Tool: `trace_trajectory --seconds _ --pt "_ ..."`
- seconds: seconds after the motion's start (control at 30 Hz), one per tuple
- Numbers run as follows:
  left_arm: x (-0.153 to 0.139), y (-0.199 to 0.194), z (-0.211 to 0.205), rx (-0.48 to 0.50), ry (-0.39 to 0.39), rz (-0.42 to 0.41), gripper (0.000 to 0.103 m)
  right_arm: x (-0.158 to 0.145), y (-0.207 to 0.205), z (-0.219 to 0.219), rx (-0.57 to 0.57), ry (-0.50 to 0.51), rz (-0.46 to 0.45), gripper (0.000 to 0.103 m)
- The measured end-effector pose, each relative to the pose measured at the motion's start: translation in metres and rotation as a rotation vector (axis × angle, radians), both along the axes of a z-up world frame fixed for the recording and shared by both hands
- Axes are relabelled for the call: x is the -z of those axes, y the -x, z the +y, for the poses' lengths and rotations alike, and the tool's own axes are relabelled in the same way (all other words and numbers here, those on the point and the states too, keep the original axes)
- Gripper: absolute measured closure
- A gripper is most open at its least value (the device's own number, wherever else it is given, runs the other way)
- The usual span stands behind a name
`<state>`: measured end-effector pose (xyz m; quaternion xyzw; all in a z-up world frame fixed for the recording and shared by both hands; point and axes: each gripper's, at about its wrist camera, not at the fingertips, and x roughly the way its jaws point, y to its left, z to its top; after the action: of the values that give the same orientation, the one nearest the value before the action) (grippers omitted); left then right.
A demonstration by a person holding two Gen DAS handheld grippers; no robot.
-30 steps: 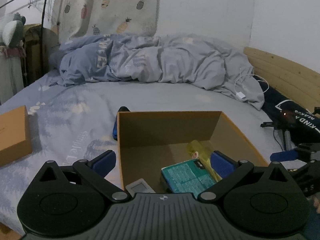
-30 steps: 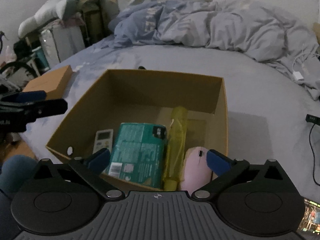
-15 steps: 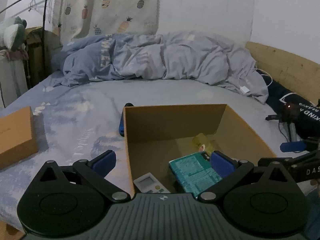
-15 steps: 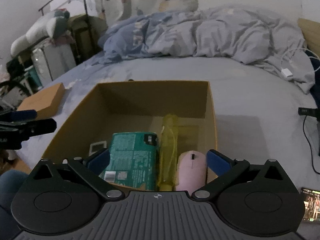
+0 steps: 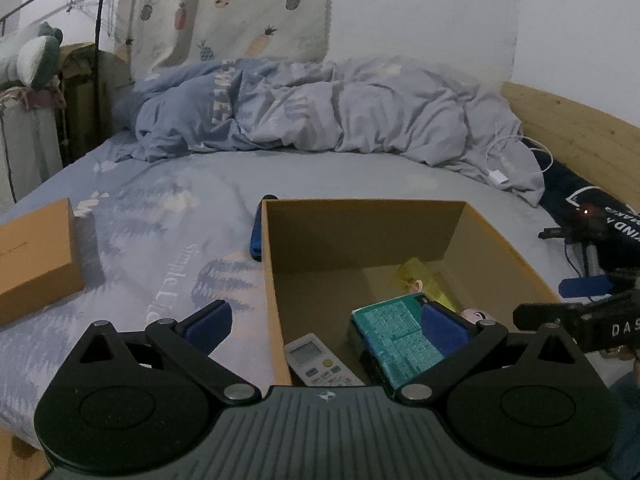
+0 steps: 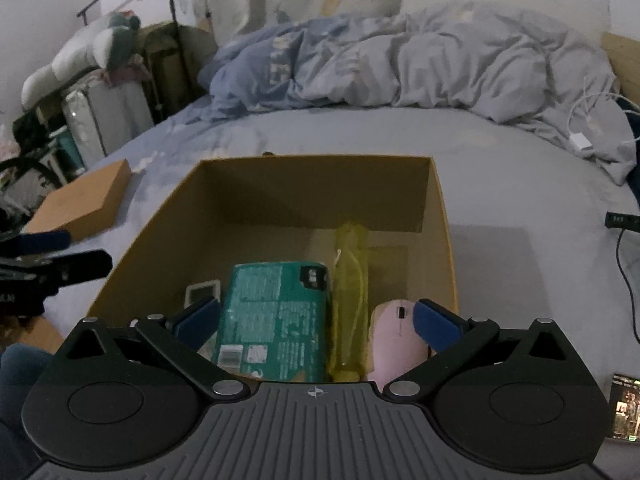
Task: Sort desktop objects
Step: 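Withdraw the right tool from the box and hold both tools above it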
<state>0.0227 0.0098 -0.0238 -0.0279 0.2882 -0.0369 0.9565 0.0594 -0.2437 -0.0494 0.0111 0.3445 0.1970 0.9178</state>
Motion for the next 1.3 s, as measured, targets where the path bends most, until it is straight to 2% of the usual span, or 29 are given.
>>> trace_trajectory --seconds 0.37,0.57,0.73,0.97,1.1,1.3 --pt "0.004 0.001 0.003 0.014 -0.005 0.007 0.000 0.004 -0.006 0.005 0.047 -0.018 -0.002 0.000" --pt "0.006 -0.003 0.002 0.033 -0.002 0.010 0.000 0.011 -0.006 0.014 0.036 0.025 0.003 0.000" --pt "0.008 -0.007 0.006 0.029 0.045 0.019 0.000 0.015 -0.005 0.026 0.042 0.046 0.011 0.000" --pt "0.014 -0.013 0.003 0.055 0.022 0.011 0.000 0.019 0.000 0.033 0.124 0.013 0.019 0.000" --pt "0.010 -0.013 0.005 0.059 0.012 -0.013 0.000 0.017 -0.001 0.039 0.155 0.037 -0.005 0.000" --pt "0.004 -0.014 0.015 0.030 0.059 -0.012 0.000 0.004 -0.009 0.045 0.191 0.043 -0.009 0.000"
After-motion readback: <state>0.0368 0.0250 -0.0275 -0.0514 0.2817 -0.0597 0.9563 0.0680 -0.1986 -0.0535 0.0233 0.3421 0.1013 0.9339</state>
